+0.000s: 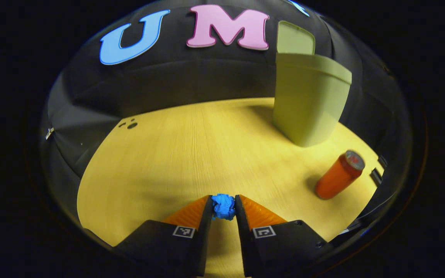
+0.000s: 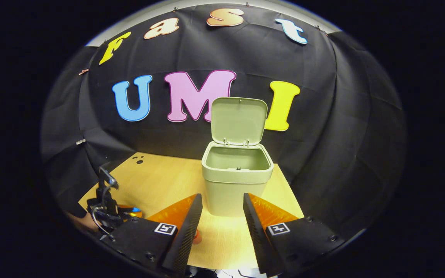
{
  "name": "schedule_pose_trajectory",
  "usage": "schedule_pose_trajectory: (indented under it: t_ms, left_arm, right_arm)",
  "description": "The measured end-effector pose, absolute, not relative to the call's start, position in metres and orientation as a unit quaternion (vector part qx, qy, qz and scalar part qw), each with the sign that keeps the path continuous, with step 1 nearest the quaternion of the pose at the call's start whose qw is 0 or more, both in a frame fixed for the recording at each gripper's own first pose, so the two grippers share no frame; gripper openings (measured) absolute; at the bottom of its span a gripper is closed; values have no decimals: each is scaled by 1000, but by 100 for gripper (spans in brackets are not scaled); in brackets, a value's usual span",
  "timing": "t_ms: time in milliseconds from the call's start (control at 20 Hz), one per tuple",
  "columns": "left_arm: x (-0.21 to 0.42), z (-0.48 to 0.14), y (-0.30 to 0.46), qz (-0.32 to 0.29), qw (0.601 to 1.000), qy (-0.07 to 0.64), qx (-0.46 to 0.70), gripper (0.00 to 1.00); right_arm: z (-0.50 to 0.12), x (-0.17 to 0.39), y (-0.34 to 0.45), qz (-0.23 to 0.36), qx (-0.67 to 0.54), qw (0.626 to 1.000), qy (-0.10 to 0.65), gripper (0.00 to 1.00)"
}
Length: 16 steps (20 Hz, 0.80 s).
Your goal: Press the lid of the desktop garbage bin to open it, pick up the crumpled paper on the desktop and throw it into the bin, then pick up the pop can on the desktop and drop it into the bin, and finally close the garbage bin lid.
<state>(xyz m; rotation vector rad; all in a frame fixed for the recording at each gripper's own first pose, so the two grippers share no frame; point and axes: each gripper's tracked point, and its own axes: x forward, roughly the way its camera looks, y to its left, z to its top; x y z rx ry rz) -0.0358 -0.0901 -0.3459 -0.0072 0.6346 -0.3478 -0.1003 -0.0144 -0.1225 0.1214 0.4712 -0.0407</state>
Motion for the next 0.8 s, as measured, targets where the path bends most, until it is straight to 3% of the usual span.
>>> schedule_pose_trajectory:
  t_ms: [450,800]
  left_arm:
    - [14,-184,-107,-192,963,181,-54,40]
    - [46,-106,-128,-220,966,117,-68,40]
  right_arm:
    - [-139,-96,-6,-4,81,968,238,70]
    - [-154,-104,-5,0,88,965,249,70]
